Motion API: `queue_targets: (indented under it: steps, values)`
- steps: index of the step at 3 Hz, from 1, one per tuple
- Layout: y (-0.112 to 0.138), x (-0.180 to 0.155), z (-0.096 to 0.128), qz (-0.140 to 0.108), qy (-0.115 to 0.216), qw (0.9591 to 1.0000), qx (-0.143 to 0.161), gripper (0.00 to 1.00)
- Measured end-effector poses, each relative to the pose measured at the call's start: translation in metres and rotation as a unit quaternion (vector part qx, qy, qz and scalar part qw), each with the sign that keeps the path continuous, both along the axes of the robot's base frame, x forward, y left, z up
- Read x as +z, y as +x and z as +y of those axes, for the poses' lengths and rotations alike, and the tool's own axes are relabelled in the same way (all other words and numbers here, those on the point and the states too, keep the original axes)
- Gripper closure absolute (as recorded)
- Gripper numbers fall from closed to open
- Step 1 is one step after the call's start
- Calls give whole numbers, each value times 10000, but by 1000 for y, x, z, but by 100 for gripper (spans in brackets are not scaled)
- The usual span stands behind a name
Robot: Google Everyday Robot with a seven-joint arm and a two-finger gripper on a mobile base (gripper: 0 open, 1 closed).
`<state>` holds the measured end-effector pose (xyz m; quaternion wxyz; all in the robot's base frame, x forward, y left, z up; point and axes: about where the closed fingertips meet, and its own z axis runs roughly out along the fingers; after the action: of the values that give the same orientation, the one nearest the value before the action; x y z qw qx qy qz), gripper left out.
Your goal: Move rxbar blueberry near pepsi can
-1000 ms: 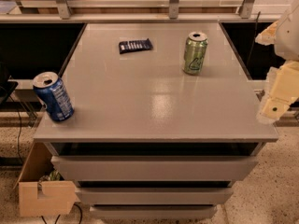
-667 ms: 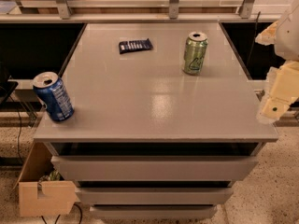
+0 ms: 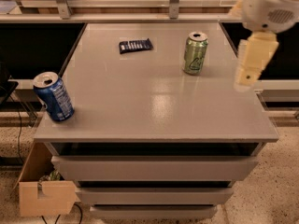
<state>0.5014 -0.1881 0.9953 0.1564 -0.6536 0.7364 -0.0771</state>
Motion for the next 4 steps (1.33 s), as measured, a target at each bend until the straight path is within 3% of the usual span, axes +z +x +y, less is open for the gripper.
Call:
queue_targets:
  steps: [1,2,3,4]
  values:
    - [53,10,34,-169,-388,9980,478,0]
    - [104,15,74,-298,-697,9932,885,0]
    - [116,22,93,-485,-633,9916,1014,0]
    - [120,23,97,-574,-605,9911,1036,0]
